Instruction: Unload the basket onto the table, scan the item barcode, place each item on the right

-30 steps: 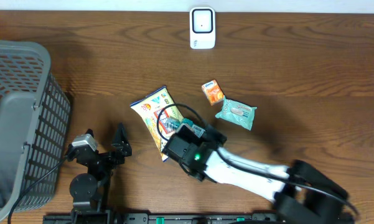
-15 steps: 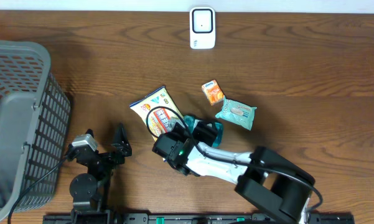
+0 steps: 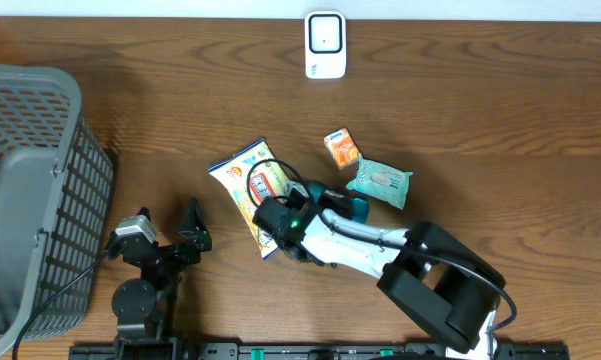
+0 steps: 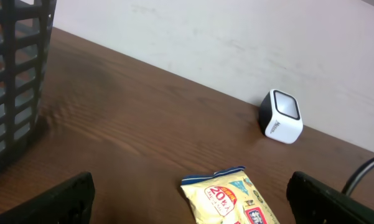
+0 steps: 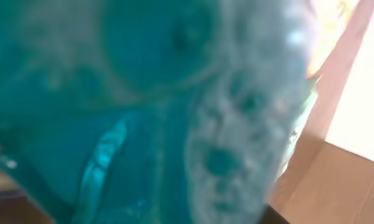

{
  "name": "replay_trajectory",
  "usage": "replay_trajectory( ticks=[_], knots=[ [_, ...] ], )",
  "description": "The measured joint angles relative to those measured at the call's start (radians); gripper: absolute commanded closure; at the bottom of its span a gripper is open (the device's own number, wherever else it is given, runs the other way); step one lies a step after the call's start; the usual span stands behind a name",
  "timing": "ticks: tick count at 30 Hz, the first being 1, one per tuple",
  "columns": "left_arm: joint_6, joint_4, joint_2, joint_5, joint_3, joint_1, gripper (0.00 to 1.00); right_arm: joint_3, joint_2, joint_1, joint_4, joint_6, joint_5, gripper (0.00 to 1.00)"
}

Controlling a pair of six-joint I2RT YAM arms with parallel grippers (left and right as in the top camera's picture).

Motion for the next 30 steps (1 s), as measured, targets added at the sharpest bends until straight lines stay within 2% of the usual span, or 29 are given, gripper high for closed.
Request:
replay_trajectory(
  ticks=[5,9,12,19,26,28,30],
  knots=[
    [0.0,0.0,0.0,0.0,0.0,0.0,0.03,0.105,-0.033,-0.017,-0.149,0.019,-0.258,0.85],
    [0.0,0.0,0.0,0.0,0.0,0.0,0.03,0.153,-0.082,-0.051,-0.188,0.022,-0.54,0.87],
    [0.0,0.0,0.0,0.0,0.0,0.0,0.03,0.159,-0.117,-0.098,-0.222,0.024,-0.68,0.87],
    [0.0,0.0,0.0,0.0,0.0,0.0,0.03,0.125,-0.124,-0.205,-0.156,0.033,-0.791,0.87],
    [0.0,0.0,0.0,0.0,0.0,0.0,0.03,0.069,-0.134,-0.221,-0.11,0.041,-0.85,0.84],
    [0.0,0.0,0.0,0.0,0.0,0.0,0.03,0.062,-0.139,-0.219,-0.107,0.063,-0.817,0.69],
    [0.0,0.0,0.0,0.0,0.0,0.0,0.03,0.058,-0.141,-0.219,-0.108,0.074,-0.789,0.59]
  ],
)
